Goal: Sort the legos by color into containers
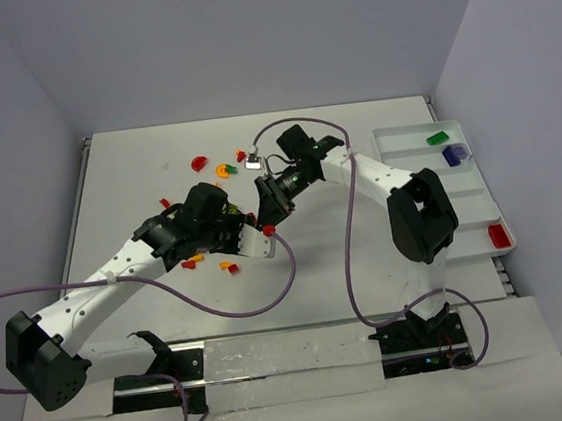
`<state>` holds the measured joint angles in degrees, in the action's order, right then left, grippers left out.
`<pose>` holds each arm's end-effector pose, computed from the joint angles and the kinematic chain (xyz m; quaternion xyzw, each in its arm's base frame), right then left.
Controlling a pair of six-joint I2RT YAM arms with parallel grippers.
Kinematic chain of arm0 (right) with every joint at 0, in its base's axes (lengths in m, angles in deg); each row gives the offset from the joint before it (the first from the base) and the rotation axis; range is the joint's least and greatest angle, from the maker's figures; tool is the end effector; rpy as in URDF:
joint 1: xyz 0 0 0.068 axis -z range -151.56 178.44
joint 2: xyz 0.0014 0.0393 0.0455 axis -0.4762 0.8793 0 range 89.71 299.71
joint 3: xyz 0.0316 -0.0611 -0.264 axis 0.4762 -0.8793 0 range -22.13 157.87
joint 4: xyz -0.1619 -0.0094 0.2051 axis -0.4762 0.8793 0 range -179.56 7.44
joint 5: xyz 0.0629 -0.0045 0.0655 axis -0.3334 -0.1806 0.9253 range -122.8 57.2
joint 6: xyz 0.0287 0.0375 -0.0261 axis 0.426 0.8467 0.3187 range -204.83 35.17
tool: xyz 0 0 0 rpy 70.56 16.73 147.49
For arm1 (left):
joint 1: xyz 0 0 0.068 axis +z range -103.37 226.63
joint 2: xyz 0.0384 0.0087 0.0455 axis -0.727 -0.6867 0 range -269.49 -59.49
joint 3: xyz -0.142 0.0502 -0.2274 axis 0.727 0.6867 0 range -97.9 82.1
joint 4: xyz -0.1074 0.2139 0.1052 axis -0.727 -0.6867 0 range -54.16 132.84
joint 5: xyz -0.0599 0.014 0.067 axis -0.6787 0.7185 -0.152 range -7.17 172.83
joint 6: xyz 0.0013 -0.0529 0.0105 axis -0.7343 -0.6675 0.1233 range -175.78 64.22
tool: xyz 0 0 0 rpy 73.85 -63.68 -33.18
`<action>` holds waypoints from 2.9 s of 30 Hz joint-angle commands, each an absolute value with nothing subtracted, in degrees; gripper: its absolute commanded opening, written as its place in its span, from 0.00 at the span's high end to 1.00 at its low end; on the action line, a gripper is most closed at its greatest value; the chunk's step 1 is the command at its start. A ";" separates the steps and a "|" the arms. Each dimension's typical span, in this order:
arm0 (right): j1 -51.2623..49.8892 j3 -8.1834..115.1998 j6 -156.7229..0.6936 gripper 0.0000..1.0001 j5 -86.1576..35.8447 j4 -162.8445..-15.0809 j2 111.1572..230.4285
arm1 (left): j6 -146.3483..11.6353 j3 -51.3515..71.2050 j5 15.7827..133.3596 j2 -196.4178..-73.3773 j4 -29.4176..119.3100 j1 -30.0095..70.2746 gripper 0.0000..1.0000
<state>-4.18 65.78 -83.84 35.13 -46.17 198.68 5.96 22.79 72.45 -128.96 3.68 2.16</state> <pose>0.3137 0.2400 0.2522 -0.3393 0.7446 0.5746 0.0180 0.1741 -0.1800 0.2938 0.7657 0.5355 -0.0319 0.3549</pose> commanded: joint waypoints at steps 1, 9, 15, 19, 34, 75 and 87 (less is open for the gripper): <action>-4.38 69.37 -86.60 0.87 34.76 -45.56 197.93 | 5.40 22.16 70.78 -128.48 5.00 1.81 1.00; 0.67 71.63 -86.97 1.00 33.12 -44.50 197.50 | 5.42 25.97 68.32 -126.67 3.67 1.57 1.00; 3.93 73.22 -88.45 1.00 32.84 -42.18 197.80 | 4.57 27.43 67.27 -126.73 4.39 1.46 1.00; 4.42 72.80 -88.96 1.00 32.08 -41.96 197.55 | 3.46 27.38 67.11 -126.90 5.27 1.54 1.00; 26.47 84.00 -88.11 1.00 0.58 -45.60 196.91 | -28.66 7.01 56.95 -138.16 7.42 14.39 1.00; 48.25 107.66 -97.70 0.97 -36.04 -47.37 227.77 | -45.41 -9.56 54.71 -157.44 9.58 22.02 1.00; 48.22 109.17 -96.11 0.16 -34.87 -46.27 227.83 | -45.49 -8.58 55.12 -156.46 9.78 22.04 1.00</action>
